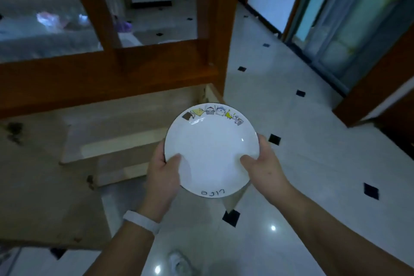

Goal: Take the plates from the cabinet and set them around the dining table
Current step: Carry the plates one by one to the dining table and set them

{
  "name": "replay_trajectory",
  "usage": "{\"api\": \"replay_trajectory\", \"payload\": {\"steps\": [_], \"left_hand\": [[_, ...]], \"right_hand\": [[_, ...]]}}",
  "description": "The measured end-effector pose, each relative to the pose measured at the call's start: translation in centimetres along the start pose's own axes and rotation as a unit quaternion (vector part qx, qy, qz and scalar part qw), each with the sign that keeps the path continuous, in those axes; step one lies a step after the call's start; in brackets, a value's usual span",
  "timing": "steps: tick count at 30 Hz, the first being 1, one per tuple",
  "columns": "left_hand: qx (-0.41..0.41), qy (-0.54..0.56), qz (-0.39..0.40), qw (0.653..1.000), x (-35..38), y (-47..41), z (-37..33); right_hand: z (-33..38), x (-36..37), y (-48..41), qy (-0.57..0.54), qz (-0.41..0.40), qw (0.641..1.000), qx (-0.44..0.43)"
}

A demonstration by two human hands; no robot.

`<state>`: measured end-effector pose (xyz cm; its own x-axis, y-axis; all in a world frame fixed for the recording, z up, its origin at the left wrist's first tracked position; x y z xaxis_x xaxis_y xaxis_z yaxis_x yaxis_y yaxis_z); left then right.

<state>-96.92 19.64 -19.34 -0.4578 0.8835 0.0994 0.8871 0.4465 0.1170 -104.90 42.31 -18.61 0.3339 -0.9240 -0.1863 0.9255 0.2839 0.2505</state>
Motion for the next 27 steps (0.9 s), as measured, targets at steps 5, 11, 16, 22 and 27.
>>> {"api": "replay_trajectory", "payload": {"steps": [5,11,16,22,27], "left_hand": [[-0.006,0.012,0.096,0.995,14.6,4.4,-0.7],[-0.019,0.019,0.209,0.977,29.7,11.1,0.0],[-0.046,0.014,0.301,0.952,39.3,16.7,1.4],[-0.041,0.013,0.374,0.926,46.6,21.0,1.2],[-0.049,0.015,0.435,0.899,52.4,22.4,1.3]], "right_hand": [[-0.9,-14.4,7.1,-0.021,-0.115,0.993,-0.009],[-3.9,-28.5,17.4,-0.011,-0.239,0.971,0.006],[-6.6,-36.1,25.6,-0.025,-0.324,0.945,0.028],[-8.6,-40.8,31.8,-0.058,-0.395,0.916,0.038],[-9.6,-44.0,34.2,-0.077,-0.449,0.889,0.045]]}}
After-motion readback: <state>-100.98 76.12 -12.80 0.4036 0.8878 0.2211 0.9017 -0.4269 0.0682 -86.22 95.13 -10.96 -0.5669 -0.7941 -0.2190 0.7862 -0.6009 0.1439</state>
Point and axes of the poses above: each hand's wrist, its own y-axis away from the middle knuckle, its own x-axis out of the palm, z = x × y, the point moved 9 cm from there along -y, towards the middle knuckle, and after that the axes turned 7 degrees about z, right-handed, at the moved point
